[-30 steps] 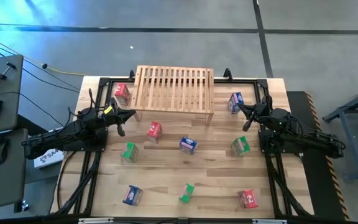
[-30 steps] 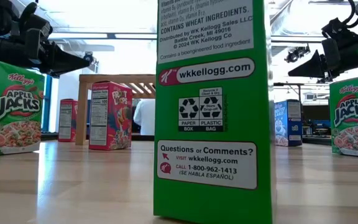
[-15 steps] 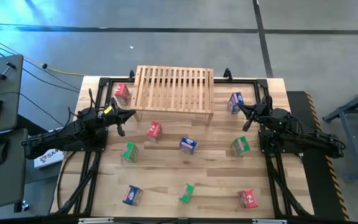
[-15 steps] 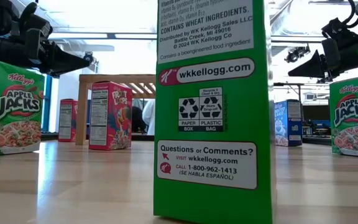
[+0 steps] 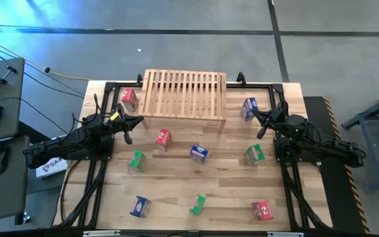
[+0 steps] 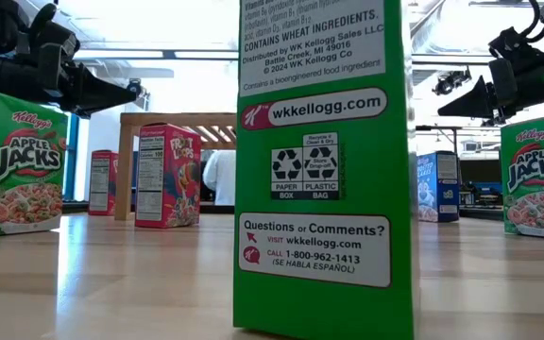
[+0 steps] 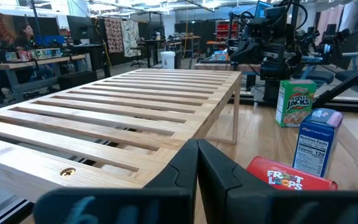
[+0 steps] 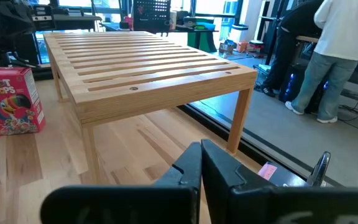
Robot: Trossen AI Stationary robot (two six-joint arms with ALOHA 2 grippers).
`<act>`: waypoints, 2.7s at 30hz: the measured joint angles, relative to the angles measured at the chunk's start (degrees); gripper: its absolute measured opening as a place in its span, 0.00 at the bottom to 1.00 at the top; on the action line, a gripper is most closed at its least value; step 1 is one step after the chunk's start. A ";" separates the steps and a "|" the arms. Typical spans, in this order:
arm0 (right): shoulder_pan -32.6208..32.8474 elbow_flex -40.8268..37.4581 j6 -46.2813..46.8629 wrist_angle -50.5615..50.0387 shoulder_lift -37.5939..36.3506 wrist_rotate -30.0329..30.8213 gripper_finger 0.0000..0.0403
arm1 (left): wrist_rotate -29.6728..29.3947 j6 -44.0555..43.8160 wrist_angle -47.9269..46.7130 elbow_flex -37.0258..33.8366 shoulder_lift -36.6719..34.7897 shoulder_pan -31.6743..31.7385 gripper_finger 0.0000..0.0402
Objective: Stack cereal on shelf
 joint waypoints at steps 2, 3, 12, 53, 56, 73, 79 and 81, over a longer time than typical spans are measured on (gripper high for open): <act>-0.02 0.01 -0.02 0.02 -0.01 0.00 0.00 | 0.00 0.00 0.00 0.00 0.00 0.00 0.00; -0.02 0.01 0.00 0.00 -0.02 0.04 0.00 | 0.00 0.00 0.00 0.00 0.00 0.00 0.00; 0.02 0.01 11.50 0.02 0.00 -2.32 0.00 | 0.00 0.00 0.00 0.00 0.00 -0.02 0.00; 10.80 38.74 42.52 -27.15 38.68 -16.93 0.01 | 0.00 0.00 0.00 0.00 -0.02 -0.02 0.00; 14.14 44.45 49.36 -36.10 46.42 -16.95 0.05 | 0.00 0.00 -0.01 0.00 -0.01 -0.01 0.00; 29.60 70.18 74.94 -72.41 80.86 -25.83 0.69 | 0.00 0.00 0.00 0.00 0.00 0.00 0.00; 34.35 68.51 82.39 -72.48 77.07 -20.56 0.68 | 0.00 0.00 0.00 0.00 -0.01 0.00 0.00; 35.69 66.56 85.24 -70.22 74.75 -18.72 0.68 | 0.00 0.00 0.00 0.00 -0.02 -0.02 0.00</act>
